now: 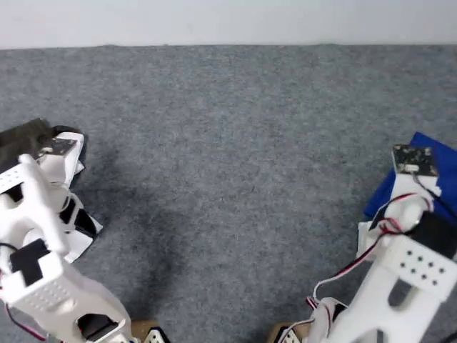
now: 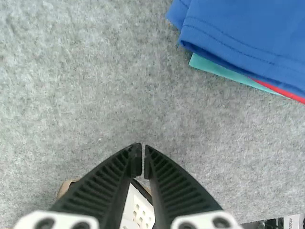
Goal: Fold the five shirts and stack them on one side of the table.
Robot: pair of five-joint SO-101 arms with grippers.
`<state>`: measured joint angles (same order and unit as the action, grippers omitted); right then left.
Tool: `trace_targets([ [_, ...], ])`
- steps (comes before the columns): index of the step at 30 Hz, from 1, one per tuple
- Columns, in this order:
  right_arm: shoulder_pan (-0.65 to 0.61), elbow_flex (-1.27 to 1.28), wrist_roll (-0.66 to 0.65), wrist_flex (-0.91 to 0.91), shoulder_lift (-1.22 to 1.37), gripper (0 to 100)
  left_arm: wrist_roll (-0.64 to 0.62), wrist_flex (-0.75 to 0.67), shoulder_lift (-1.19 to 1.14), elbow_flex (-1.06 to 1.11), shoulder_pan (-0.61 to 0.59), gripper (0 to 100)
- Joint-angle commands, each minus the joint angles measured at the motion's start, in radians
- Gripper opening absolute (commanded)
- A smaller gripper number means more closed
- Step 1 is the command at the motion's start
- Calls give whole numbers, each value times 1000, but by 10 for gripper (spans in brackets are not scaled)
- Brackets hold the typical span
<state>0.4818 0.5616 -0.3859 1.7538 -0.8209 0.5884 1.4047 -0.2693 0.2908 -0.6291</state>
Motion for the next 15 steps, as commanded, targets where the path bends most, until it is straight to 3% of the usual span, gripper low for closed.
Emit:
trace_targets([
  [1, -13, 15, 8, 41, -84, 9, 5, -31, -5, 8, 48, 228],
  [8, -13, 77, 3, 39, -156, 9, -89, -233, -8, 82, 83, 224],
  [15, -13, 78, 3, 38, -162, 9, -98, -347, -6, 122, 138, 37],
])
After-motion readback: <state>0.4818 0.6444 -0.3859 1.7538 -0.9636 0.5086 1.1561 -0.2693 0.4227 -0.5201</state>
